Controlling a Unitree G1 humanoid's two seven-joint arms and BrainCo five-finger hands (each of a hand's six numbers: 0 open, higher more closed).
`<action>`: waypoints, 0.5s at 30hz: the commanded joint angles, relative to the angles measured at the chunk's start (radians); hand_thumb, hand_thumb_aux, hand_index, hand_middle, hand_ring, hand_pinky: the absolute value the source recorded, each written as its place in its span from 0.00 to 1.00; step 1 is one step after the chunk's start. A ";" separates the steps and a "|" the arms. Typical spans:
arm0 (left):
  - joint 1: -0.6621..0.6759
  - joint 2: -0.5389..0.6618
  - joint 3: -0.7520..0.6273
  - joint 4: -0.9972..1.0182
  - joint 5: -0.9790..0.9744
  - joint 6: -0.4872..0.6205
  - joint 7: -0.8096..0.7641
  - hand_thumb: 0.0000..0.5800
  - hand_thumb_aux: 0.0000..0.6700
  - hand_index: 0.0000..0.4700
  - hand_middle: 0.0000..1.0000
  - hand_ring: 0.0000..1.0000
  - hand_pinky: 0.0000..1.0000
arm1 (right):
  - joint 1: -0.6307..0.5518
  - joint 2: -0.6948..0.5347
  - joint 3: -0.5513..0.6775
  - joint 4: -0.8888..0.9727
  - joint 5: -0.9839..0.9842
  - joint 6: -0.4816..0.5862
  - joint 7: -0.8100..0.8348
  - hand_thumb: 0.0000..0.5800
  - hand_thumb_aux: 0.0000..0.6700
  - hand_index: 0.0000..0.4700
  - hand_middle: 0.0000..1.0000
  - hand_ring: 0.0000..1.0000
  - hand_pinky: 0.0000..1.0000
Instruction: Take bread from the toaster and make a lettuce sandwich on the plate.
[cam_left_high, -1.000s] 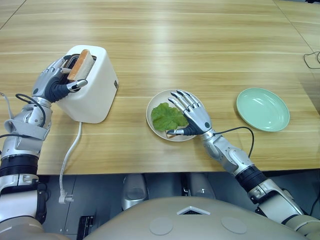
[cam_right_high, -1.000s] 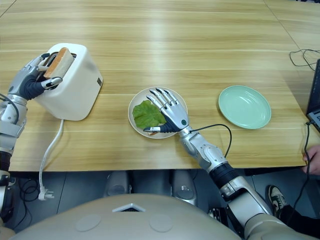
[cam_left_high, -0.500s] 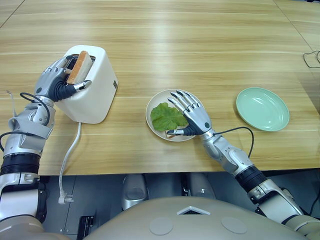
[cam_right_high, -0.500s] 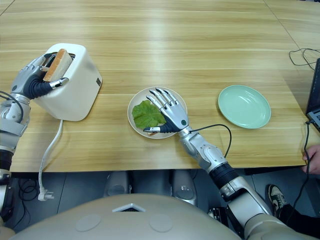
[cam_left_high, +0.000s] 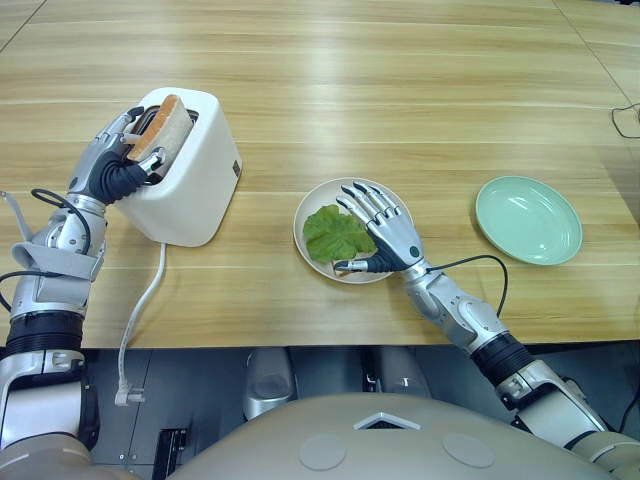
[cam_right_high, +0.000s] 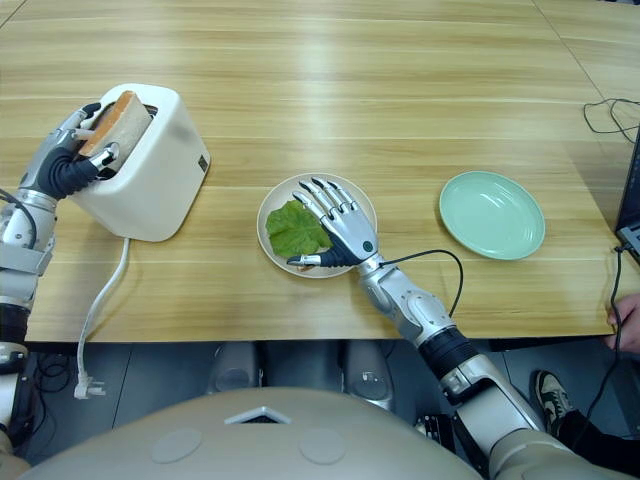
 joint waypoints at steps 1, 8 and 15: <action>-0.015 -0.018 0.027 -0.057 -0.053 -0.025 -0.015 1.00 1.00 0.98 0.00 0.00 0.00 | 0.001 -0.004 -0.003 -0.003 0.001 -0.008 0.006 0.00 0.00 0.00 0.00 0.00 0.00; -0.055 -0.049 0.097 -0.083 -0.112 -0.026 0.006 1.00 1.00 0.98 0.00 0.00 0.00 | -0.001 -0.004 -0.003 0.001 0.002 -0.009 0.007 0.00 0.00 0.00 0.00 0.00 0.00; -0.086 -0.064 0.120 -0.091 -0.130 -0.036 0.010 1.00 1.00 0.98 1.00 1.00 1.00 | -0.003 -0.009 -0.016 -0.002 0.016 -0.012 0.007 0.00 0.00 0.00 0.00 0.00 0.00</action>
